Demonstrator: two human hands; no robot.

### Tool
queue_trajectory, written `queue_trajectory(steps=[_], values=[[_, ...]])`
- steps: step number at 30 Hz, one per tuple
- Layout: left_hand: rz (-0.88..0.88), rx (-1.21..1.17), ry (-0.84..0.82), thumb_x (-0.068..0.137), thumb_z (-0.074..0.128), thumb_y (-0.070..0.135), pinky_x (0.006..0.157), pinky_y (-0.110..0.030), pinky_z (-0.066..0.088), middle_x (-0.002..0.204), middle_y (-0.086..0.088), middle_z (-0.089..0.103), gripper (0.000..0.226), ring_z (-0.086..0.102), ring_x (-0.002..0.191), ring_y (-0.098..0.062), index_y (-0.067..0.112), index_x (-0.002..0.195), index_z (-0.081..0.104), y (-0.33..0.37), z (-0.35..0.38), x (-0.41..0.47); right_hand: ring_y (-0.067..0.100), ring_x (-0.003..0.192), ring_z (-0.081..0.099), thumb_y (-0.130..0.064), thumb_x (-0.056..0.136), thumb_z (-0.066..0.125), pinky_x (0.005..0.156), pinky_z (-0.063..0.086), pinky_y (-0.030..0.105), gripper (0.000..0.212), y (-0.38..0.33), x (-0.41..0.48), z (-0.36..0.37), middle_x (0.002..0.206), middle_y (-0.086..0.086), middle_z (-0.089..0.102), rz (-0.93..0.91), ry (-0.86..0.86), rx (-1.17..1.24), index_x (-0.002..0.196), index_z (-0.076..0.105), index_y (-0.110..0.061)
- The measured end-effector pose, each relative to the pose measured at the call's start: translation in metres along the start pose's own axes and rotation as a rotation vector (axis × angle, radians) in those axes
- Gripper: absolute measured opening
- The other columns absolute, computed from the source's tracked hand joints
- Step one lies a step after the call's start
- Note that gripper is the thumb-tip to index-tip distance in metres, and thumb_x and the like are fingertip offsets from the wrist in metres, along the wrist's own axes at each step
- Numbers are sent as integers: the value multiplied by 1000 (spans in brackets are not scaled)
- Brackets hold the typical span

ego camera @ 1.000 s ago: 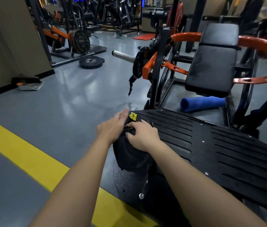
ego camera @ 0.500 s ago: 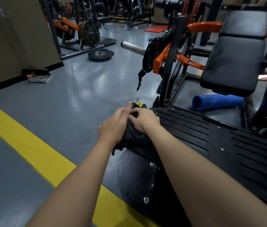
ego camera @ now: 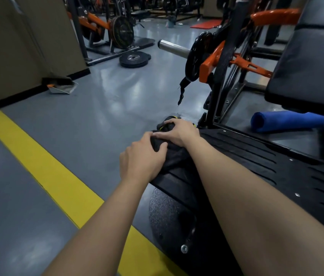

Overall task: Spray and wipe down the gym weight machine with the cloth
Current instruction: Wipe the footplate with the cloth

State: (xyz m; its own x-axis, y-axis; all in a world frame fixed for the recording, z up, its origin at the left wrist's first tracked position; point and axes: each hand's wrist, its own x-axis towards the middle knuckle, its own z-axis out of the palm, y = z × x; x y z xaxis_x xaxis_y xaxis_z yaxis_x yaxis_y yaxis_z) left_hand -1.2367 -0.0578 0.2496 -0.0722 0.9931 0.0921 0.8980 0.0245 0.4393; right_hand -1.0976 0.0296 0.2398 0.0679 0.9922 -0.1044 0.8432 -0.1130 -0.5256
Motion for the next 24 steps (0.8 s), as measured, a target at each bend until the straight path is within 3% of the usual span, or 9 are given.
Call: queue_trajectory(steps=[4, 8, 12, 14, 16, 18, 21, 24], values=[[-28, 23, -18, 98, 47, 40, 91, -42, 49, 121, -12, 69, 41, 62, 112, -39, 35, 138, 55, 2, -1, 1, 26, 135, 49, -96, 62, 57, 116, 33, 53, 86, 1, -1, 0, 140, -1, 61, -38, 0, -49, 131, 61, -45], [-50, 24, -2, 101, 44, 29, 93, -42, 47, 130, -10, 66, 35, 61, 115, -38, 27, 129, 64, 2, 0, 1, 21, 155, 19, -84, 83, 52, 125, 11, 53, 74, -2, -14, -3, 162, 5, 38, -79, -59, -130, 140, 58, -37], [-8, 7, 217, 104, 40, 23, 110, -48, 38, 155, -8, 48, 34, 48, 137, -31, 11, 119, 67, 2, 5, 2, 21, 156, 15, -61, 97, 54, 126, 12, 47, 52, -5, -39, -9, 166, 6, 30, -124, -114, -111, 142, 58, -35], [92, -27, 373, 104, 41, 26, 111, -50, 37, 149, -9, 55, 34, 50, 137, -29, 13, 120, 68, 3, 5, -3, 24, 153, 24, -48, 100, 54, 125, 18, 47, 42, -13, -55, -9, 163, 8, 35, -135, -128, -114, 140, 59, -37], [109, -136, 433, 102, 36, 31, 102, -49, 43, 135, -11, 66, 40, 60, 126, -31, 12, 120, 66, 5, 0, -10, 29, 147, 34, -43, 93, 56, 120, 28, 48, 43, -24, -77, -7, 159, 7, 39, -145, -149, -89, 135, 62, -41], [84, -231, 411, 104, 33, 33, 91, -45, 43, 119, -11, 72, 39, 64, 112, -34, 12, 119, 63, 1, -8, -21, 31, 141, 42, -46, 83, 53, 113, 39, 47, 48, -35, -100, -8, 159, 1, 41, -169, -168, -86, 130, 64, -46], [105, -385, 251, 102, 41, 49, 80, -43, 46, 100, -9, 74, 34, 64, 98, -36, 22, 106, 63, -16, -16, -36, 26, 141, 43, -43, 92, 55, 106, 41, 42, 40, -41, -138, -18, 159, -4, 42, -193, -161, -136, 131, 63, -44], [53, -587, 190, 91, 41, 62, 84, -42, 51, 100, 2, 75, 41, 66, 101, -28, 29, 98, 64, -19, -26, -48, 19, 142, 42, -45, 95, 61, 102, 42, 38, 38, -39, -169, -22, 153, -6, 48, -252, -123, -160, 133, 63, -41]])
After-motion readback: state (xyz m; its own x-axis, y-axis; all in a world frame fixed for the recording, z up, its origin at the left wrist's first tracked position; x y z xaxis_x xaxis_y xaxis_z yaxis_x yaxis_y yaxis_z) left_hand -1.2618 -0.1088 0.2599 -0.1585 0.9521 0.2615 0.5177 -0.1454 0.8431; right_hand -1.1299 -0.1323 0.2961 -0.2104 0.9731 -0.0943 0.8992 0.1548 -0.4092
